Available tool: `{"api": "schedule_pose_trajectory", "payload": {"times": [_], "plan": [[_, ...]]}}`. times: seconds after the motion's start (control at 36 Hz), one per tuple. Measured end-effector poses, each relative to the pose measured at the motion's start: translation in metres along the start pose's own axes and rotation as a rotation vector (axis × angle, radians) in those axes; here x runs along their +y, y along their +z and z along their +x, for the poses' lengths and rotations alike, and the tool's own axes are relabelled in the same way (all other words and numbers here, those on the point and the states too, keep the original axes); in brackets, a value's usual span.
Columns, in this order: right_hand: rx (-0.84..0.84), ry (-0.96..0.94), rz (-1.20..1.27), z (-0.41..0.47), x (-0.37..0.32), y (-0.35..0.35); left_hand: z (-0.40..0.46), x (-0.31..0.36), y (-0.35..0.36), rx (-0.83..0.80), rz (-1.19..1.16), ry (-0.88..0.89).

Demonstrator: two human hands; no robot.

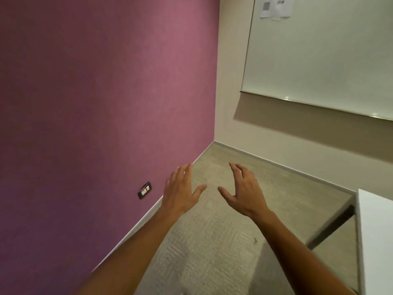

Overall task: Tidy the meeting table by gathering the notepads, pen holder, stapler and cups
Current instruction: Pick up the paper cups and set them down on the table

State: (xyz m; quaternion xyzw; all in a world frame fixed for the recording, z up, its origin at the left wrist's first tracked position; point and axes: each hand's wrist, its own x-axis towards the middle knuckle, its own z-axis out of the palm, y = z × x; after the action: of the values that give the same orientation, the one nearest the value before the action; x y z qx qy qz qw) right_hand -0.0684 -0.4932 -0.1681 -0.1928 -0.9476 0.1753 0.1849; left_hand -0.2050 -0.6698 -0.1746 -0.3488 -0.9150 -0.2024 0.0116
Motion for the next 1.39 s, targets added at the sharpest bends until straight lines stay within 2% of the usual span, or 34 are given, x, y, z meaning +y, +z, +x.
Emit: {"api": "schedule_pose_trajectory", "payload": {"times": [0.33, 0.69, 0.97, 1.39], "plan": [[0.062, 0.214, -0.086, 0.133, 0.113, 0.014, 0.203, 0.038, 0.071, -0.050, -0.079, 0.198], [0.184, 0.465, -0.102, 0.264, 0.218, -0.002, 0.407, 0.111, 0.109, -0.131, -0.061, 0.466], [0.240, 0.615, -0.161, 0.303, 0.347, -0.036, 0.510, 0.219, 0.183, -0.205, -0.065, 0.609], [0.264, 0.767, -0.215, 0.332, 0.572, -0.132, 0.625, 0.450, 0.292, -0.281, -0.110, 0.749]]}}
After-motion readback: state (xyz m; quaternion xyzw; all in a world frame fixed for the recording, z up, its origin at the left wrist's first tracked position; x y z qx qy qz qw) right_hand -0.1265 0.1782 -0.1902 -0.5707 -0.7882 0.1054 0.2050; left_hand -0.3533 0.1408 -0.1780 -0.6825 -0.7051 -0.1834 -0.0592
